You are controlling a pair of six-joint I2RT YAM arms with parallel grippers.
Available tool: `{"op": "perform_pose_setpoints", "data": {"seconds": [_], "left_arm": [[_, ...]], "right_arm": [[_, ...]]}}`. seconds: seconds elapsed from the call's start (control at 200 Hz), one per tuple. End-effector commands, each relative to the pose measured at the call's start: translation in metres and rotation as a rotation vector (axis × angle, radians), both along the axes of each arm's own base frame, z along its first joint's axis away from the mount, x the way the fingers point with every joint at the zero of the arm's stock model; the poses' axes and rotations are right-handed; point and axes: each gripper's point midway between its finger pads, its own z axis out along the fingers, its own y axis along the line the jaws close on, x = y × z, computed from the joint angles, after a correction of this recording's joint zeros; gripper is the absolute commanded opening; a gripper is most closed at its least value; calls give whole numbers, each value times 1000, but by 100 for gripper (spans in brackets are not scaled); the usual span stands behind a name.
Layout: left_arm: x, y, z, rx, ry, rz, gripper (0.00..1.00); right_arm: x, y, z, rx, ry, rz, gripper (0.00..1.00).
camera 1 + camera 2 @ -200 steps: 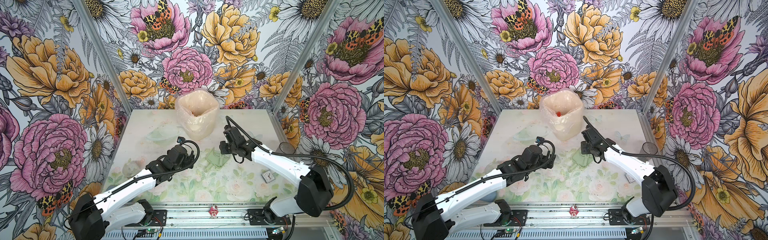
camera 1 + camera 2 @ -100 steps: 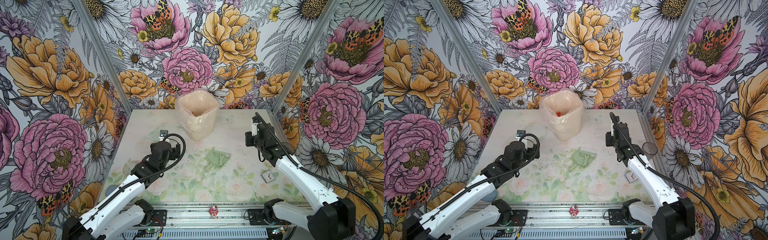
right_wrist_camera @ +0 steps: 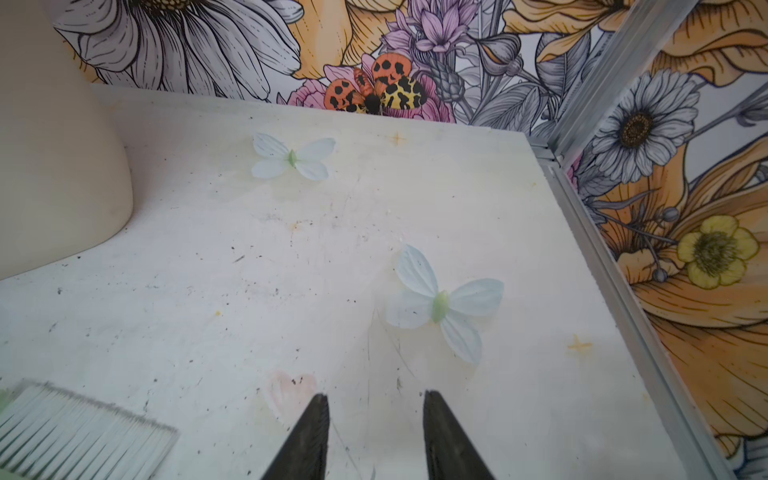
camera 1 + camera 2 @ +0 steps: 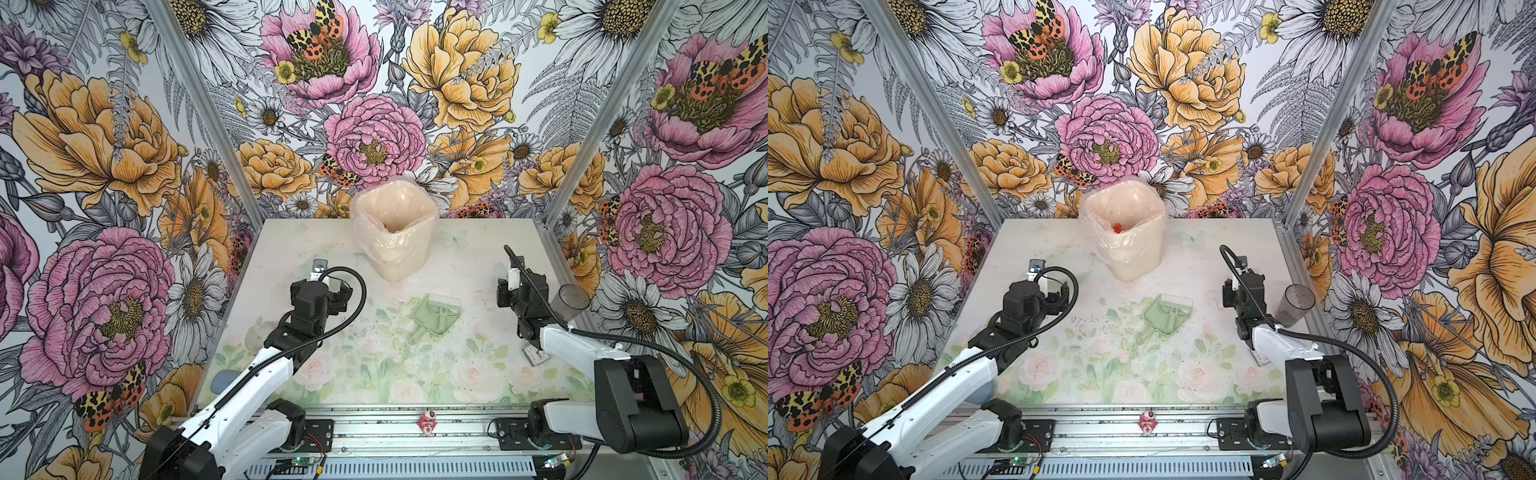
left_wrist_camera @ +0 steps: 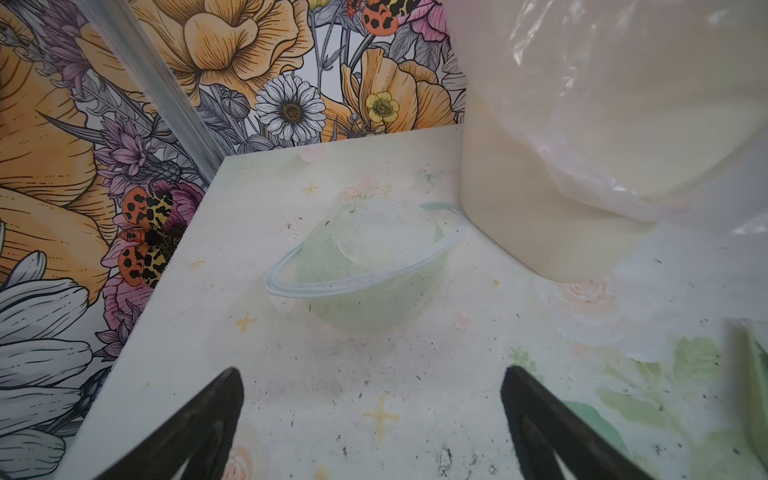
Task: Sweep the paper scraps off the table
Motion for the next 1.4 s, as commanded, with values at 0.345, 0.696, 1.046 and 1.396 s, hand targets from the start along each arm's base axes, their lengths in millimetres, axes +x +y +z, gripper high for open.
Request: {"op": "perform_pose_setpoints", "data": {"seconds": [0.345, 0.696, 1.046, 1.396], "left_arm": [[14, 24, -13, -11, -97, -8, 99], [15, 38, -11, -71, -170, 1, 99], [23, 54, -24, -122, -199, 22, 99], [58, 52, -38, -156, -235, -42, 99]], "right_arm": [[13, -29, -8, 56, -198, -81, 41], [14, -35, -11, 98, -185, -84, 43], [14, -35, -12, 98, -184, -83, 45], [14, -35, -11, 98, -185, -84, 46]]}}
